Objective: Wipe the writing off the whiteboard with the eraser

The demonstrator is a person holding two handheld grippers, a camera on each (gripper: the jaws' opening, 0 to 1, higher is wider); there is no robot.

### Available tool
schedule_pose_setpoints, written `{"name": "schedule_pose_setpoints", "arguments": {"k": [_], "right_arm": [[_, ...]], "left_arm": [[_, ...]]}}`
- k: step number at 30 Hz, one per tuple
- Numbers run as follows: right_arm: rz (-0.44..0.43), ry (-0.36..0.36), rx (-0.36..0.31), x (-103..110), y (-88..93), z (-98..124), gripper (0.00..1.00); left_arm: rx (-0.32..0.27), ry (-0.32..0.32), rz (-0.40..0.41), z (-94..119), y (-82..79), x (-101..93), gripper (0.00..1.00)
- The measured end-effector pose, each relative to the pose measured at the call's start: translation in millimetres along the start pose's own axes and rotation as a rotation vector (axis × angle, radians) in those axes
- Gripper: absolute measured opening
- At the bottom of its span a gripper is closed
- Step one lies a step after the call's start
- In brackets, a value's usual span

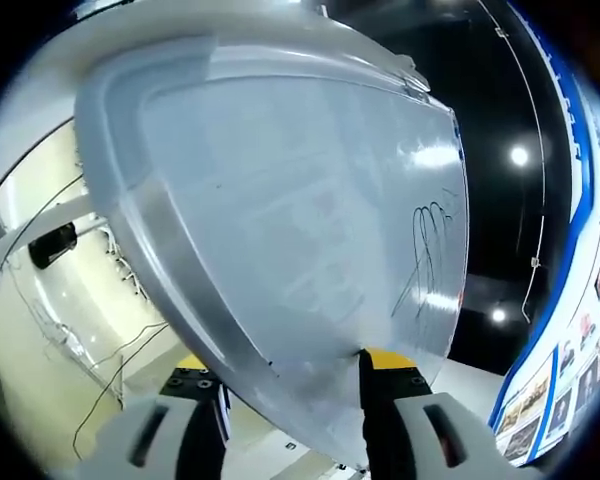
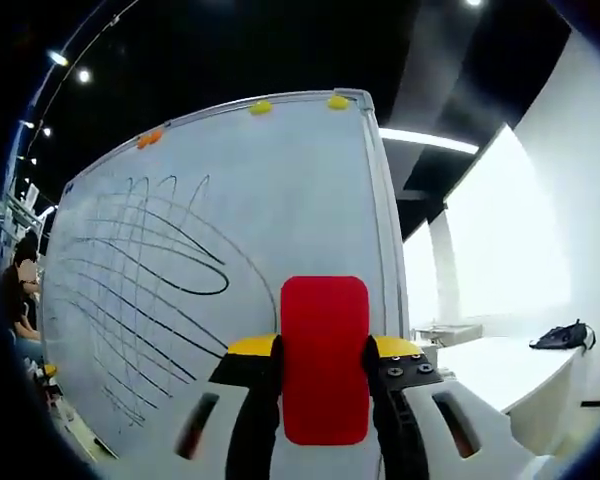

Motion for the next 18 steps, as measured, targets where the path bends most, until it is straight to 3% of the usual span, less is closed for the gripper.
{"name": "schedule_pose_setpoints", "arguments": {"k": [11,18], "right_arm": [[0.011,-0.005,-0.01,-5.7,4.0,7.3,0.36],[0.015,-0.016,-0.014,-8.6,4.3,10.3,0.36]], "left_arm": [[0.001,0.001,-0.002,2.1,4.3,-8.6,0.53],[0.001,0.0,-0.001,0.7,0.3,-1.0,0.53]]}}
Point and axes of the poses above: the point that each gripper's makers call its tool centre point, and the gripper's own axes: z roughly backward along the fingers, x roughly to its left, y roughly out of its underside, the point moved 10 cm from there along z, roughly backward along the fingers, and after that the axes turned 5 degrees about y, right-handed, at the moved point
